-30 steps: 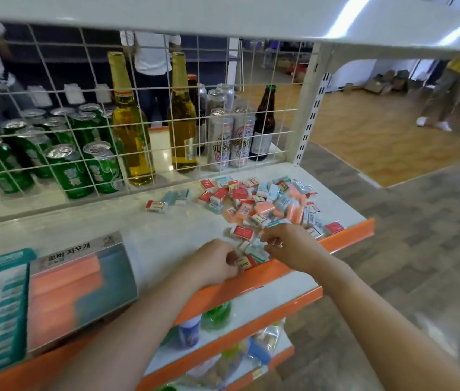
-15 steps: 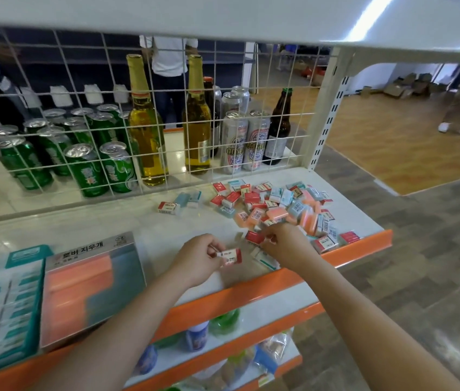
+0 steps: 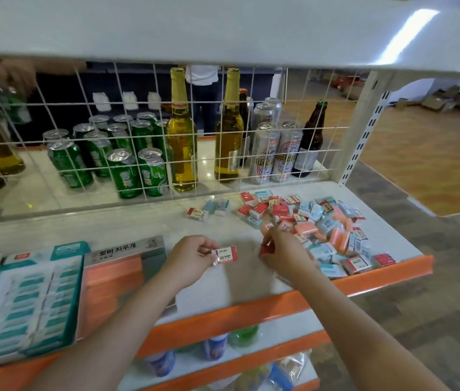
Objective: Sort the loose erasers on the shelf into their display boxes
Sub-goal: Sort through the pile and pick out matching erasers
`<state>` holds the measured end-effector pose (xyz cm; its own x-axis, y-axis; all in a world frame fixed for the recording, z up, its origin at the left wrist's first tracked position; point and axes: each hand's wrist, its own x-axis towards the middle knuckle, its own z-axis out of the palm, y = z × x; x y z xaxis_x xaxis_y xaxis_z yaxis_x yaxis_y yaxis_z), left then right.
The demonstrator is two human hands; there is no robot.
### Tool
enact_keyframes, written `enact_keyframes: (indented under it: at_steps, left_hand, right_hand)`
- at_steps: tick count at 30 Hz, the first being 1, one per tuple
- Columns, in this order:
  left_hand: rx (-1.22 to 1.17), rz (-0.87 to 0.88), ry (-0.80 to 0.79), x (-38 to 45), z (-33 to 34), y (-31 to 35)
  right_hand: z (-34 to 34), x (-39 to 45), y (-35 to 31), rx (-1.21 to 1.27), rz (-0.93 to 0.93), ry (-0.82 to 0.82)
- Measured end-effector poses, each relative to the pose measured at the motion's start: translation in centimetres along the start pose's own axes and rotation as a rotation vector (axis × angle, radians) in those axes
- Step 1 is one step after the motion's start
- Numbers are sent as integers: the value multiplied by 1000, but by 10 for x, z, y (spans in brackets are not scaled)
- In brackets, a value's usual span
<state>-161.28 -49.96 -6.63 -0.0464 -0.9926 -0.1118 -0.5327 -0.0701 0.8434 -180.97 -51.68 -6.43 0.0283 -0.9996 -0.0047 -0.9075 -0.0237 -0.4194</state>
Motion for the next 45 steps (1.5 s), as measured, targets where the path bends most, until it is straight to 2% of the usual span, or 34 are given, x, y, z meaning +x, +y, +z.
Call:
enact_keyframes:
  at_steps: [6, 15, 25, 34, 41, 45]
  left_hand:
    - [3, -1, 26, 1, -5, -6]
    - [35, -1, 57, 3, -3, -11]
    - [33, 27, 98, -4, -14, -13]
    - [11, 11, 101, -12, -20, -15]
    - [18, 14, 95, -16, -19, -14]
    - [2, 30, 104, -19, -19, -8]
  right_hand:
    - [5, -9, -9, 5, -147, -63]
    - [-9, -16, 0, -4, -75, -191]
    - [0, -12, -21, -133, -175, -239]
    - [0, -14, -21, 36, -108, -190]
    - [-10, -25, -11, -15, -58, -204]
    - [-17, -27, -9, 144, -49, -113]
